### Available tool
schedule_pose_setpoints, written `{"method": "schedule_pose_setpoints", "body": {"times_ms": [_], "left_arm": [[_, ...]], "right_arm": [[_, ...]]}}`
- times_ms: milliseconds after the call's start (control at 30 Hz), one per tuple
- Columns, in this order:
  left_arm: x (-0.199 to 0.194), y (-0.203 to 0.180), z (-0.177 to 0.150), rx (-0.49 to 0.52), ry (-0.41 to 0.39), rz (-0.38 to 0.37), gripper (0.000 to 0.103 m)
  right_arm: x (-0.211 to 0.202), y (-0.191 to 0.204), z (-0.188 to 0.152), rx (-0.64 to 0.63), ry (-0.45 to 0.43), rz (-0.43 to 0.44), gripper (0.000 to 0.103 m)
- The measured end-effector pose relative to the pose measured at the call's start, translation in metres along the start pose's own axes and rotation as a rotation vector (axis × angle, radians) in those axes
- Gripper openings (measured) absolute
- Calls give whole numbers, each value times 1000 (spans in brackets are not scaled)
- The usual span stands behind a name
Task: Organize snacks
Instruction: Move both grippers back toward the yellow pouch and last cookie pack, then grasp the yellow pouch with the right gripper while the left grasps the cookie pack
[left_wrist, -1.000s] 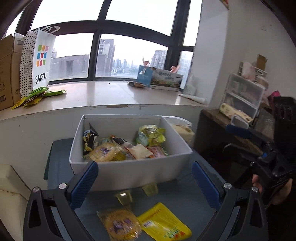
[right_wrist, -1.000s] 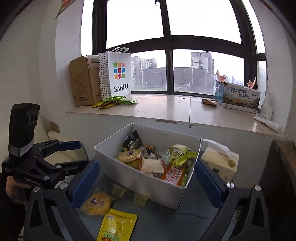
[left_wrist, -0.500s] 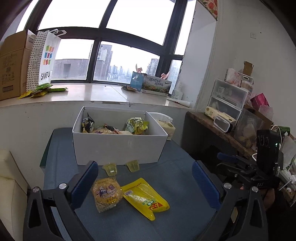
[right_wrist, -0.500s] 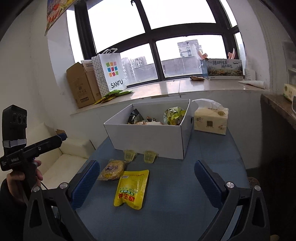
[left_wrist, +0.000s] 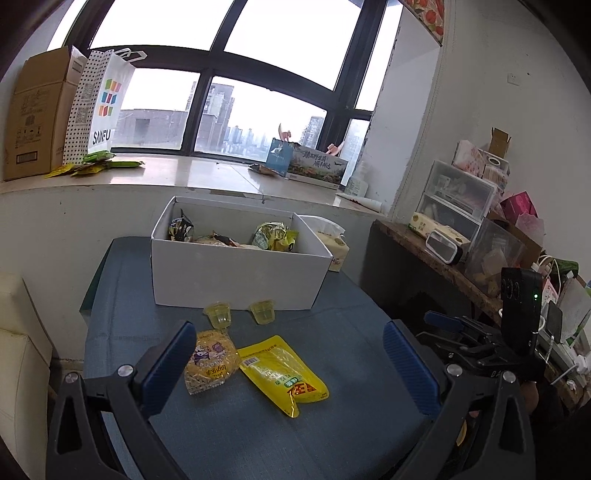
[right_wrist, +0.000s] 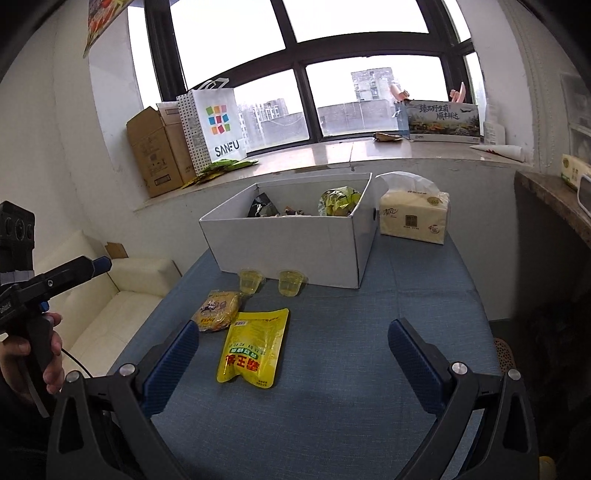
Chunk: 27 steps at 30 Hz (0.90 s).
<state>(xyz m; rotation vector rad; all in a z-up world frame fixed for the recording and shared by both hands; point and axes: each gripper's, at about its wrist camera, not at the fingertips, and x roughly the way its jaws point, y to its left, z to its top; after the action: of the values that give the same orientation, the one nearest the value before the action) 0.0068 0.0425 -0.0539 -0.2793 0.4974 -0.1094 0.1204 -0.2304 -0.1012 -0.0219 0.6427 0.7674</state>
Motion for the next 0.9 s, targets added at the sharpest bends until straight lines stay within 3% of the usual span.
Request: {"method": "schedule_pose_setpoints", "body": {"times_ms": [233,600,833,867,900], "left_arm": [[-8,5,-2,-14,-16,9,103],[-6,25,-17,-69,24,35,103],[-8,32,-21,-84,37,56,103],[-7,34,-23,-90,43,61,103],[-7,35,-23,-96,46,62,103]], "right_arm": [[34,18,-8,-110,108,-8,103],[132,52,-22,-179,357,59,103],[180,63,-30,-152,452,-17,103],[183,62,-32,-148,461,-28,99],[184,64,-35,-162,458,-42,88]]}}
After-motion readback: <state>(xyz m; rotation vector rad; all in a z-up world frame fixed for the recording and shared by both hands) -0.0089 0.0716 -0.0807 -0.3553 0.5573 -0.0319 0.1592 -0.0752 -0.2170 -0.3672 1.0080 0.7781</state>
